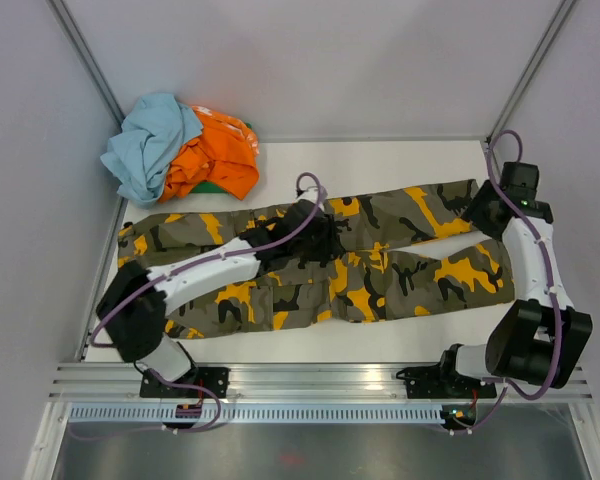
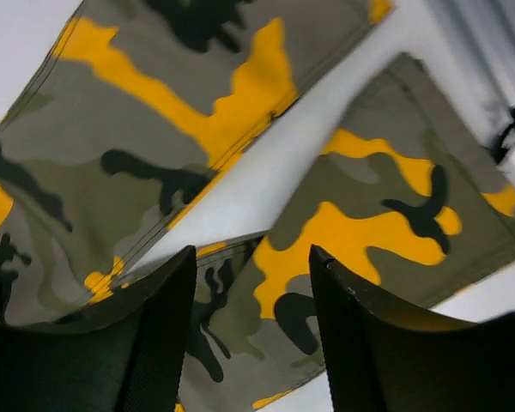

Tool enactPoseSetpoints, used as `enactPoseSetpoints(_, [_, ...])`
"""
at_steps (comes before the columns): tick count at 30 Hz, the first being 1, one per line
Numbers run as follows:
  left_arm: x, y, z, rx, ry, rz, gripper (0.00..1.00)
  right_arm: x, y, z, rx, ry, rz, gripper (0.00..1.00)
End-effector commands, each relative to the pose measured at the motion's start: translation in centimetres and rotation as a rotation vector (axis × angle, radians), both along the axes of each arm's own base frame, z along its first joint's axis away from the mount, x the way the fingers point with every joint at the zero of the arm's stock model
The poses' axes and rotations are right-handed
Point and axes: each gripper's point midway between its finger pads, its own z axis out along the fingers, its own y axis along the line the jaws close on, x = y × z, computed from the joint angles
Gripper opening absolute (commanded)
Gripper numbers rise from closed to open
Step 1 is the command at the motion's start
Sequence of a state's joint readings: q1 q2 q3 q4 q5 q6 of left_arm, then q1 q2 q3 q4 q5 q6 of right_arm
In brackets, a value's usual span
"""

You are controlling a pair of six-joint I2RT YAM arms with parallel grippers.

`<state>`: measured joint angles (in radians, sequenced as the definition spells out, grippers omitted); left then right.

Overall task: Fold and stack the trousers
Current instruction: Flatten the trousers out

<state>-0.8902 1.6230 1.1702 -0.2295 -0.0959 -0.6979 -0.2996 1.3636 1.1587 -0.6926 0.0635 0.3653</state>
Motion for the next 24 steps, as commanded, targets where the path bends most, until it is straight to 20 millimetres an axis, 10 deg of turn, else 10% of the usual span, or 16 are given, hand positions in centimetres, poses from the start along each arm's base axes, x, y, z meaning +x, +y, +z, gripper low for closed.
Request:
enactPoseSetpoints(1, [-0.2, 6.5, -0.9, 0.057, 0.046, 0.156, 0.49, 0.3, 3.3, -1.8, 0.043, 0.0, 0.09, 0.59])
enactPoseSetpoints(8, [-1.6, 17.3, -4.6, 0.052, 0.16, 0.489, 0.47, -2.4, 6.6, -9.3, 0.135, 0.1, 0.13, 0.44])
enactPoseSetpoints(9, [-1.7, 17.8, -4.8, 0.042, 0.166, 0.502, 0.46, -2.9, 6.4, -10.6, 0.133, 0.125, 0.105, 0.29])
enactPoseSetpoints(13, [-2.6, 19.1, -6.2, 0.033, 0.191, 0.518, 0.44, -3.5, 6.4, -13.9, 0.164, 0.213, 0.06, 0.25])
enactPoseSetpoints(19, [-3.1, 20.2, -7.7, 0.05, 0.242, 0.567, 0.44, -4.8, 4.6, -14.7, 0.113, 0.247, -0.023, 0.47])
enactPoseSetpoints(24, [-2.8, 21.4, -8.1, 0.06, 0.251, 0.586, 0.45, -7.9, 2.8, -15.7, 0.218, 0.258, -0.193, 0.91])
